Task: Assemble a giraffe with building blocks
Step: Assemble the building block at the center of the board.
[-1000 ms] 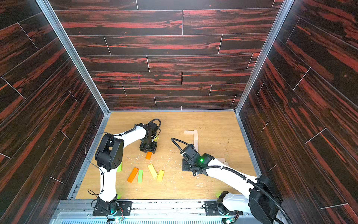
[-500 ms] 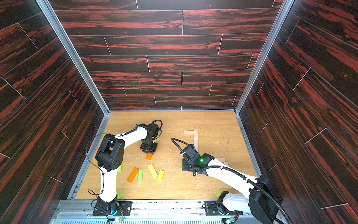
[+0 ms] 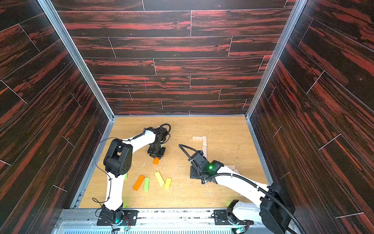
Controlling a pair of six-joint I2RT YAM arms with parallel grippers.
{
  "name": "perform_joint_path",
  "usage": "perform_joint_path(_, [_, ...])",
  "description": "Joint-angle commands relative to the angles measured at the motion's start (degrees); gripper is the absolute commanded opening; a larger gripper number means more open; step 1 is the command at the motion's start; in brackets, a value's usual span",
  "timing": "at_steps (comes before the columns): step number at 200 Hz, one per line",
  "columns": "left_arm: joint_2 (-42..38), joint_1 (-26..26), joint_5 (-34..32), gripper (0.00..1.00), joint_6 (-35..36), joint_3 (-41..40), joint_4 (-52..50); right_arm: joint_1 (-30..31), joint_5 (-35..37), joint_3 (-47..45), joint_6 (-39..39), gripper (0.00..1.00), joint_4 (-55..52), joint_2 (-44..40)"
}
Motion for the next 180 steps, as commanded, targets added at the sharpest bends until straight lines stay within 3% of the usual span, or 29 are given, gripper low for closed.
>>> perform_joint_path(1, [0.8, 0.5, -1.0, 0.35, 1.0, 1.2, -2.3, 0.2, 0.7, 1.5, 1.1, 0.57, -1.3, 0.2])
perform_joint_path(180, [4.6, 1.0, -1.0, 0.41, 1.4, 6.5, -5.0, 0.2, 0.3, 1.4, 0.9, 0.57, -0.6, 1.1])
